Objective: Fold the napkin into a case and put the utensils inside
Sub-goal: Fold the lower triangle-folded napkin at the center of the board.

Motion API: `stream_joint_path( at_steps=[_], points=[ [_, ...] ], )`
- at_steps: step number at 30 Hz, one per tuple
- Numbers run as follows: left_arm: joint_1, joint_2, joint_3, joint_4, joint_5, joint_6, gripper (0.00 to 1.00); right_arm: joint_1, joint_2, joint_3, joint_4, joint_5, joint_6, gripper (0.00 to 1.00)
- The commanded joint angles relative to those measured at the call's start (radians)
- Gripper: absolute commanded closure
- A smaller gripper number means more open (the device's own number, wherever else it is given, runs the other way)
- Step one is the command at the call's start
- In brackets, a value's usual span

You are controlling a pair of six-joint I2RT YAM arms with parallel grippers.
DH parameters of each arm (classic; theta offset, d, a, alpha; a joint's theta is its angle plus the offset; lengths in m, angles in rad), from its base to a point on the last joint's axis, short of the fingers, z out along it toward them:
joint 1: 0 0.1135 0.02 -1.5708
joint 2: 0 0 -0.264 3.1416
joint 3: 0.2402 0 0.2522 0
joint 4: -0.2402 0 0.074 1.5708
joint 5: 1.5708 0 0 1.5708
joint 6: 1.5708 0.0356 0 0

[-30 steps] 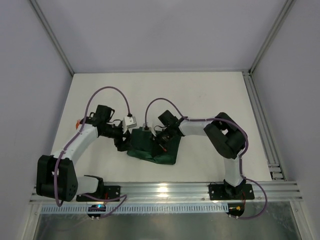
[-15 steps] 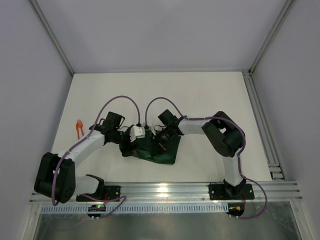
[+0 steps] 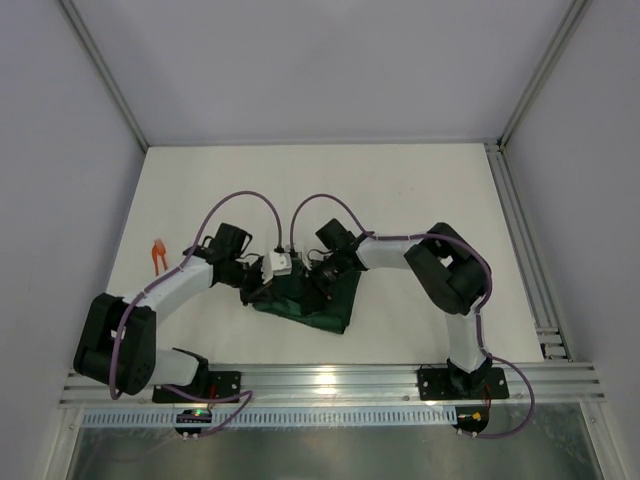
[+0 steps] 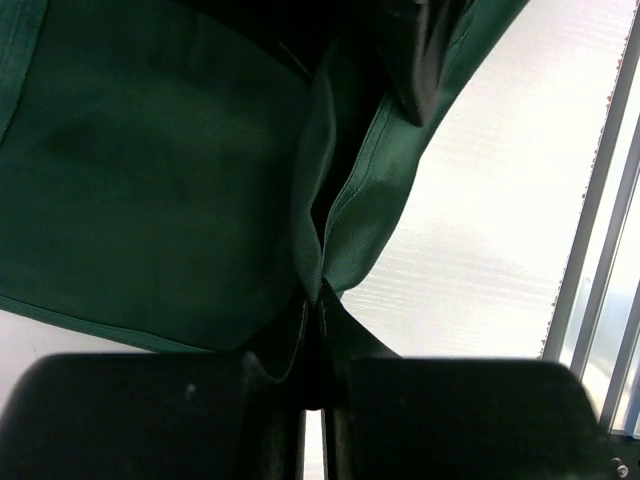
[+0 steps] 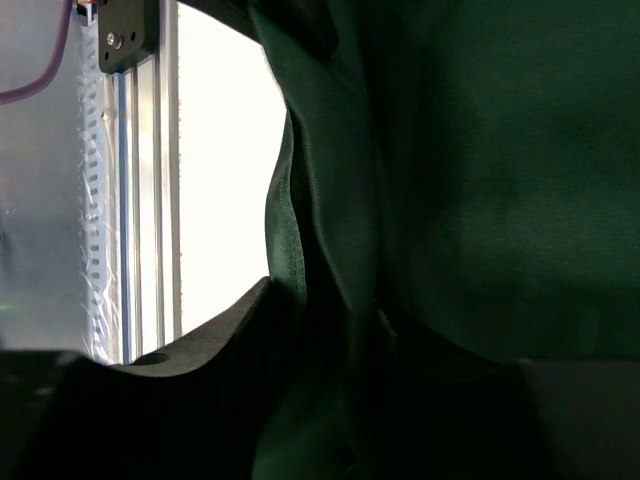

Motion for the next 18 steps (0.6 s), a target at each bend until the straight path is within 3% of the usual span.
stream_joint_path(
  at_steps=[1, 3, 8, 15, 16, 18],
  points=[
    [-0.003, -0.007, 0.045, -0.007, 0.024, -0.02, 1.0, -0.004, -0.065, -0.003, 0.047, 0.064, 0.016, 0.54],
    [-0.001, -0.001, 0.051, -0.01, 0.024, -0.028, 1.0, -0.006, -0.125, -0.012, 0.054, 0.102, 0.03, 0.41],
    [-0.001, 0.016, 0.063, -0.031, 0.027, -0.02, 1.0, -0.046, -0.266, -0.067, 0.097, 0.193, 0.103, 0.29],
    [-0.001, 0.018, 0.08, -0.047, 0.059, -0.02, 1.0, -0.113, -0.291, -0.11, 0.185, 0.283, 0.203, 0.32],
    [-0.001, 0.016, 0.08, -0.05, 0.058, -0.014, 1.0, -0.121, -0.257, -0.097, 0.194, 0.285, 0.217, 0.34],
    [-0.001, 0.012, 0.081, -0.059, 0.05, -0.005, 1.0, -0.132, -0.219, -0.077, 0.215, 0.287, 0.255, 0.5]
  ],
)
